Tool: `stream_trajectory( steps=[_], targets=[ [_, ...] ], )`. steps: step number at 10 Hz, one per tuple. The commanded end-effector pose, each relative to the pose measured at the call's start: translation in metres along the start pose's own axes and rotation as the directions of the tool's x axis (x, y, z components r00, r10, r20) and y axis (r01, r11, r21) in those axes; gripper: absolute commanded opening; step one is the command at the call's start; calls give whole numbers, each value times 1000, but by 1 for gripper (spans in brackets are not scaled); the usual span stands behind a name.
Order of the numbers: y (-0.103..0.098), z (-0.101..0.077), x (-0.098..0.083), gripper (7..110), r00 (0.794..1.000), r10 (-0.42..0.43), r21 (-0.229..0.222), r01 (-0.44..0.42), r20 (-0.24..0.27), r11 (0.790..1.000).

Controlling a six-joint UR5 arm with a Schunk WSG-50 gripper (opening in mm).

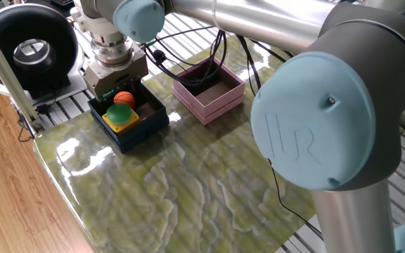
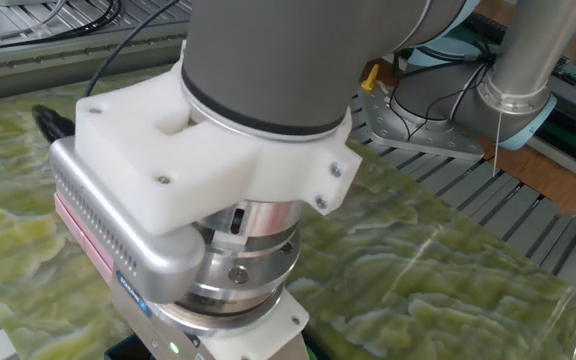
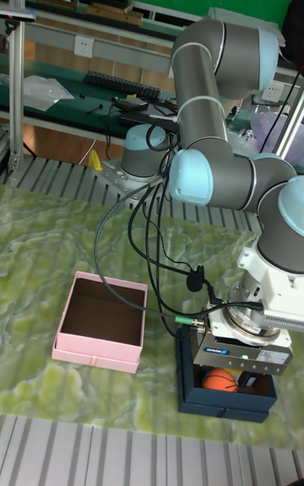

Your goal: Move an object from one box to another

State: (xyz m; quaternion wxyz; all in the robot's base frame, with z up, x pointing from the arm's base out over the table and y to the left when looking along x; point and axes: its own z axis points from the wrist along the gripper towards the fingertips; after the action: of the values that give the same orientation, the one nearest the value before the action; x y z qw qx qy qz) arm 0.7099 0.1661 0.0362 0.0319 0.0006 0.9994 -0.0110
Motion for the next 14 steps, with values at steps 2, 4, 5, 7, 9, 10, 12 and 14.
stream_trajectory(
  steps=[2, 4, 5, 7, 9, 10, 12, 14],
  targets=[
    [1, 6, -2, 66, 1000, 3, -17, -2, 3, 1000],
    [0, 7, -3, 66, 1000, 1, -17, -1, 5, 1000],
    [0, 8, -3, 66, 1000, -1, -17, 1, 5, 1000],
    [0, 8, -3, 66, 1000, -1, -15, 1, 5, 1000],
    [1, 9, -3, 66, 1000, 6, -18, -6, 3, 1000],
    [2, 9, -2, 66, 1000, 15, -23, -15, 1, 1000],
    [0, 9, -1, 44, 1000, 25, -15, -25, -5, 1000],
    [0, 9, 1, 44, 999, 31, -14, -31, -8, 999]
  ],
)
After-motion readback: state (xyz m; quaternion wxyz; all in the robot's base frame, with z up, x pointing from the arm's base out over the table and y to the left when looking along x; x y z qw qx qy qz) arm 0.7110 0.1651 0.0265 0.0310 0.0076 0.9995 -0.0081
